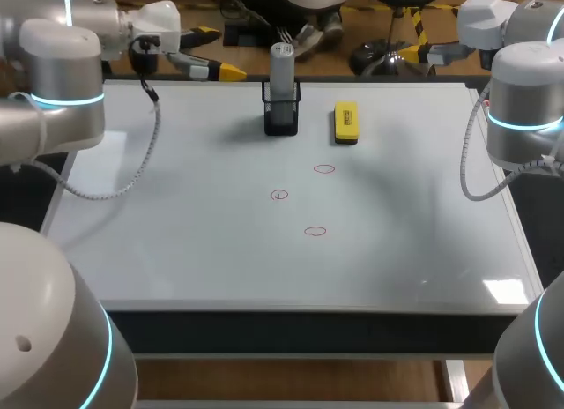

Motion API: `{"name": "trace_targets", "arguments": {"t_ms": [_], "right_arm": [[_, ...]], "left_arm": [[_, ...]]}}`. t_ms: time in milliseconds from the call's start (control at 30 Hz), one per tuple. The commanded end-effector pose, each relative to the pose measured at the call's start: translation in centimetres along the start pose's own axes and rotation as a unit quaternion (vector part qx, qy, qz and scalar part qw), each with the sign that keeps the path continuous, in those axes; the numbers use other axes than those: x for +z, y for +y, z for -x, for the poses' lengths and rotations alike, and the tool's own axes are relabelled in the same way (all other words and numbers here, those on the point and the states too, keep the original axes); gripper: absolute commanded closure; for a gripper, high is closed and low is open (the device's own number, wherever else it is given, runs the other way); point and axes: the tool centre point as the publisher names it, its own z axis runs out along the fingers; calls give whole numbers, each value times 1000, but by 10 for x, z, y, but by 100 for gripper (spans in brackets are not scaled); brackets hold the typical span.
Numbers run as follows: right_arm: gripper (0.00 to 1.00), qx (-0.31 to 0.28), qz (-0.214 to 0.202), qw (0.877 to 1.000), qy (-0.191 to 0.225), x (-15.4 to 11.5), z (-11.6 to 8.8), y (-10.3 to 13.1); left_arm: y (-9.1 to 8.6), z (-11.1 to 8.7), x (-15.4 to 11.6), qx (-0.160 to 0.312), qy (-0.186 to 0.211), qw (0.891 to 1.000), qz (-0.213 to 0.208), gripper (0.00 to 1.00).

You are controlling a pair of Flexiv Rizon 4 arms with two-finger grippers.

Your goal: Pick up the inspection probe, press it on each red-marked spot on the whiteboard one by one, put down the probe, pick up the eraser, and wipe off all the red marks.

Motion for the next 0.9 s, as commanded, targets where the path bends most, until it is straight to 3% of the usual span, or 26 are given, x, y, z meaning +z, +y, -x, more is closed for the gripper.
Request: {"name": "trace_targets", "arguments": {"t_ms": [33, 900], "right_arm": [[0, 0, 0, 1000, 0, 0, 0, 0], [0, 0, 0, 1000, 0, 0, 0, 0]], "left_arm": [[5, 9, 18, 3, 20, 1000, -8, 0], [21, -6, 100, 3, 71, 997, -17, 0]]}}
